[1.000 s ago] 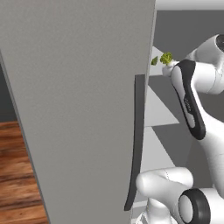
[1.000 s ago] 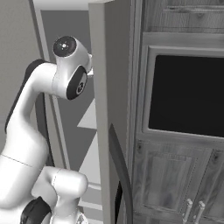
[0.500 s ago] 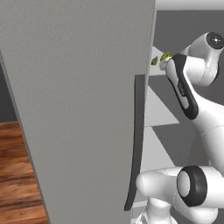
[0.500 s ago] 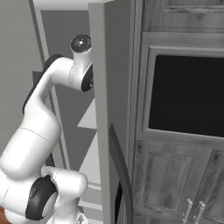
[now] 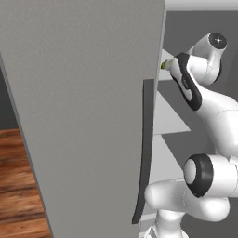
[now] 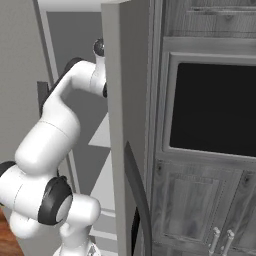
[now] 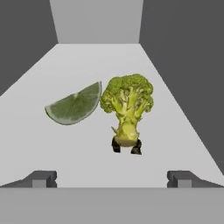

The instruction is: Take the lemon wedge, broccoli, and lemon from the freezer and place them in the bowl on the counter.

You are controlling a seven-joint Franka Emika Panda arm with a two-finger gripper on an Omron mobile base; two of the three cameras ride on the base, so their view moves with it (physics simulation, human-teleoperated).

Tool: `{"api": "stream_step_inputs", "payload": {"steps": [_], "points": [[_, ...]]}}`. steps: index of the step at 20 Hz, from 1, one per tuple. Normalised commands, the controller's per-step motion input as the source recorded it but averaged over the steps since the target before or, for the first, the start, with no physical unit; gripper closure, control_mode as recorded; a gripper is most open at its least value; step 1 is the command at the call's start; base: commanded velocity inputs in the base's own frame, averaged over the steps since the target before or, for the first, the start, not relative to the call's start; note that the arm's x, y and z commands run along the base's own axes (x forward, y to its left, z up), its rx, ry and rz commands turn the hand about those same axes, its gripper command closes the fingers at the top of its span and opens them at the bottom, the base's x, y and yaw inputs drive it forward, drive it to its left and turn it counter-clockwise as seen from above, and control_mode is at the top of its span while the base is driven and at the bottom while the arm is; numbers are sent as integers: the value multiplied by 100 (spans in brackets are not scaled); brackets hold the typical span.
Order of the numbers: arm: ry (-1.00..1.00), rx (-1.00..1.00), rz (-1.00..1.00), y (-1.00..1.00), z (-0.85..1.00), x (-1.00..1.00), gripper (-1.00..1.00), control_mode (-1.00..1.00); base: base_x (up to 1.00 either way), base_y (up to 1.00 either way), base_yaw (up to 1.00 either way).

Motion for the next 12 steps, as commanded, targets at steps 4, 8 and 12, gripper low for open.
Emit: {"api": "stream_step_inputs", "payload": {"steps": [4, 8, 12], "points": [[0, 0, 0, -19, -12, 43, -100, -100, 0, 0, 0], [0, 0, 0, -11, -10, 32, -100, -100, 0, 0, 0], [0, 0, 0, -1, -11, 30, -100, -100, 0, 0, 0]]}}
